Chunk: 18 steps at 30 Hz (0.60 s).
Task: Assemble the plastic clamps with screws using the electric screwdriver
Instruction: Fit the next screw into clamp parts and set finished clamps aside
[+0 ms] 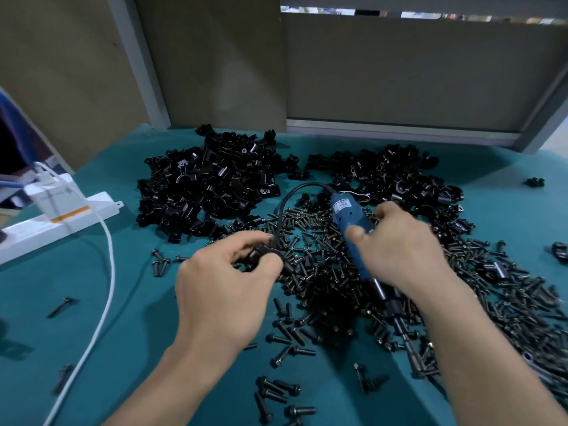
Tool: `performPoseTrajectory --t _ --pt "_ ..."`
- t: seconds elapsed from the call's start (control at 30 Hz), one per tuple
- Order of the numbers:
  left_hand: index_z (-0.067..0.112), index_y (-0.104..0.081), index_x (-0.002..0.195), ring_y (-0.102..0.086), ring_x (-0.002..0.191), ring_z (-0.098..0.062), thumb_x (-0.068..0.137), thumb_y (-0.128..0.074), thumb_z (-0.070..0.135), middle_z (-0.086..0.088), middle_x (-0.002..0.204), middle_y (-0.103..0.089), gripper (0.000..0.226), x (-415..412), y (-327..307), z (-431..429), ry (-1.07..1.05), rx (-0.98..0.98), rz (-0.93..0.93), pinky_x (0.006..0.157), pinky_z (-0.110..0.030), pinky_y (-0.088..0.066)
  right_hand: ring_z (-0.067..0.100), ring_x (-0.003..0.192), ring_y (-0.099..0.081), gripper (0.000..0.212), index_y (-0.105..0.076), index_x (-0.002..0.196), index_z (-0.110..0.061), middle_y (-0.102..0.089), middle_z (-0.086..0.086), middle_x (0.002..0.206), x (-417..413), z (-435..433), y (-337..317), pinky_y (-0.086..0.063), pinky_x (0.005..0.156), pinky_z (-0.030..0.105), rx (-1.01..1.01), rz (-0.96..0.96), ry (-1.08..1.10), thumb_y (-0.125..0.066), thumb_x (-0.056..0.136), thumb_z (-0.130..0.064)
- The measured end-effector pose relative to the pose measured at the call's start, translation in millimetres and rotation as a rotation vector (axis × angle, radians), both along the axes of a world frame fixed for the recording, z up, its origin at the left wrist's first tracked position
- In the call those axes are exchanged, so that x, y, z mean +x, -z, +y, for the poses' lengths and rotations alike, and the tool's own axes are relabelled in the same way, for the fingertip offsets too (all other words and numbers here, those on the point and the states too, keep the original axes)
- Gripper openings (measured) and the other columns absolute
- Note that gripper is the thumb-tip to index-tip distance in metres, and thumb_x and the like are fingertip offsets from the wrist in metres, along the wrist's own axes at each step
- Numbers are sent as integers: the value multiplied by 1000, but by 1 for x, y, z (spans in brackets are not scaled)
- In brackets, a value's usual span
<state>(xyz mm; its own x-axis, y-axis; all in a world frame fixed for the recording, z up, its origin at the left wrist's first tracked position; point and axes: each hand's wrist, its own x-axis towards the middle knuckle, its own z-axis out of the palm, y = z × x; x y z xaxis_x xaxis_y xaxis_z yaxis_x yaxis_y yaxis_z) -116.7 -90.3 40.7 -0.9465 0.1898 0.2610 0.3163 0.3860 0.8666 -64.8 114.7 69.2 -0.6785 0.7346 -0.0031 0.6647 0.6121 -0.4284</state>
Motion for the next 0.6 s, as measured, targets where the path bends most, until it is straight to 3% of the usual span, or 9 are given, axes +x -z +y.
performPoseTrajectory --t 0.1,0.17,0.27,0.37,0.47,0.6 --pt "56 -69 89 -40 36 -8 92 -64 35 10 46 -58 21 -5 3 -2 47 -51 -18 48 -31 -39 30 86 -54 51 -50 125 -20 -57 5 100 -24 4 4 -43 77 37 -84 -177 27 -64 92 -56" --pt "58 -66 93 -37 36 -10 92 -56 38 8 40 -48 22 -8 3 -2 70 -77 -44 47 -29 -35 28 85 -58 48 -53 124 -20 -61 4 101 -31 6 6 -45 76 36 -119 -168 29 -69 90 -50" --pt "45 -72 85 -35 36 -10 91 -57 39 8 39 -44 18 -15 4 -5 52 -85 -58 47 -28 -32 24 83 -62 44 -54 120 -24 -64 0 99 -28 7 1 -51 76 36 -208 -59 31 -74 86 -43" --pt "38 -71 87 -33 37 -10 90 -60 39 -6 46 -51 11 -24 4 -11 3 -45 -54 42 -25 -33 17 74 -62 39 -52 111 -31 -64 -7 89 -13 1 -4 -44 61 30 -173 110 16 -79 82 -36" --pt "36 -73 85 -30 38 -9 87 -62 40 -3 47 -51 11 -31 4 -14 -39 36 -114 37 -20 -27 10 67 -60 29 -53 98 -31 -64 -7 86 2 -9 -12 -39 53 24 -152 275 -46 -77 81 -26" --pt "29 -75 82 -27 39 -10 88 -64 45 7 44 -39 20 -32 6 -13 -28 23 -141 36 -20 -24 17 71 -60 35 -45 101 -33 -60 -6 91 9 -31 -7 -50 62 35 -53 324 -61 -75 84 -27"
